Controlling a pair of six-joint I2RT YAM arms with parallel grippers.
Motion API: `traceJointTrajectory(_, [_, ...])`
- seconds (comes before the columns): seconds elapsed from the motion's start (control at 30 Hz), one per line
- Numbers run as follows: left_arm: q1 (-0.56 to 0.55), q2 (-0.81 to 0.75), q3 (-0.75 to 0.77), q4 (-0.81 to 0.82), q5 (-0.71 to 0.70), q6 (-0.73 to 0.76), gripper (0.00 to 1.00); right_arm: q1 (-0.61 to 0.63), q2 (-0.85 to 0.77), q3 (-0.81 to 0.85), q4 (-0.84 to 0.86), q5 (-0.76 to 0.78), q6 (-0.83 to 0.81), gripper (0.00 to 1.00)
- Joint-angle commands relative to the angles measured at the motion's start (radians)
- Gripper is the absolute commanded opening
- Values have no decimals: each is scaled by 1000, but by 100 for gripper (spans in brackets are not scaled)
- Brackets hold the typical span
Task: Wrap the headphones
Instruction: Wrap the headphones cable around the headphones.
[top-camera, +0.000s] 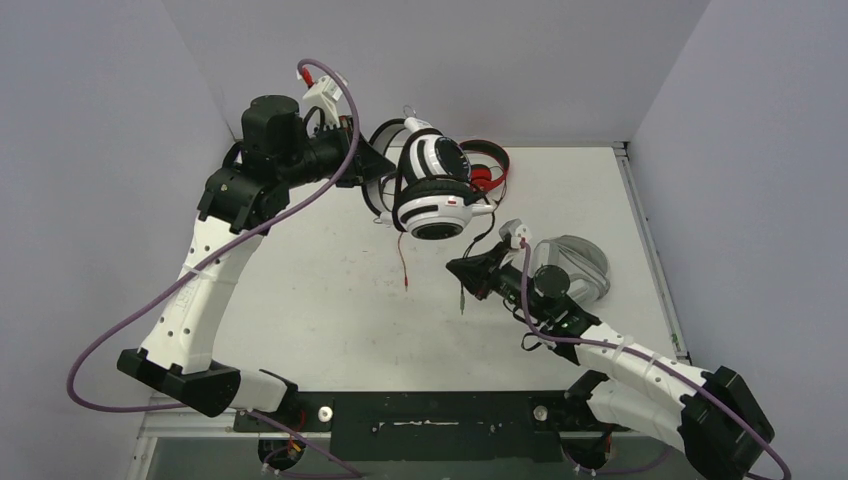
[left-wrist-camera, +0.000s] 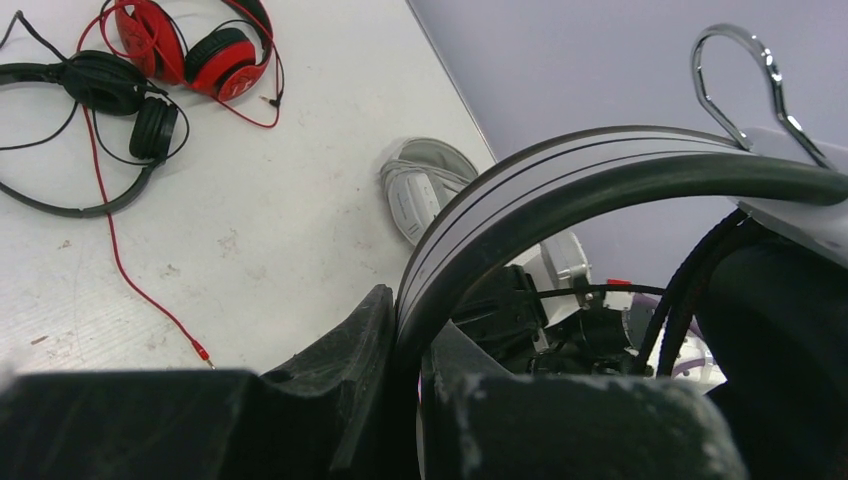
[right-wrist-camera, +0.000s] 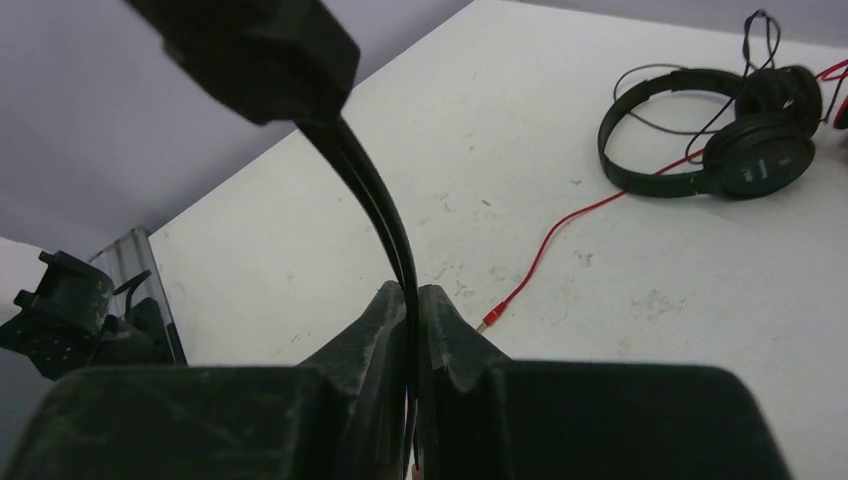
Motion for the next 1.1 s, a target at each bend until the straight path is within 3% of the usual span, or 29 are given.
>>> traceJointTrajectory(0.0, [20, -19, -3, 115, 53, -52, 0, -5, -81, 104, -120, 88, -49, 0])
traceJointTrajectory(0.2, [23, -50, -68, 132, 62, 11, 0, -23, -124, 277, -389, 344, -124, 0])
traceJointTrajectory(0.33, [22, -89, -161, 101, 37, 83, 0, -112, -61, 473, -555, 463, -142, 0])
traceJointTrajectory(0.53, [-11, -173, -361, 114, 57, 142, 0, -387, 173, 816, -753, 183, -109, 0])
traceJointTrajectory(0.67, [-24, -213, -462, 161, -6, 148, 0, -416, 254, 966, -785, 79, -115, 0])
traceJointTrajectory(0.8, [-14, -229, -494, 201, -138, 83, 0, -415, 241, 984, -752, 19, -109, 0])
traceJointTrajectory(1.07, [50, -163, -413, 252, -232, -105, 0, -410, 163, 899, -790, -27, -150, 0])
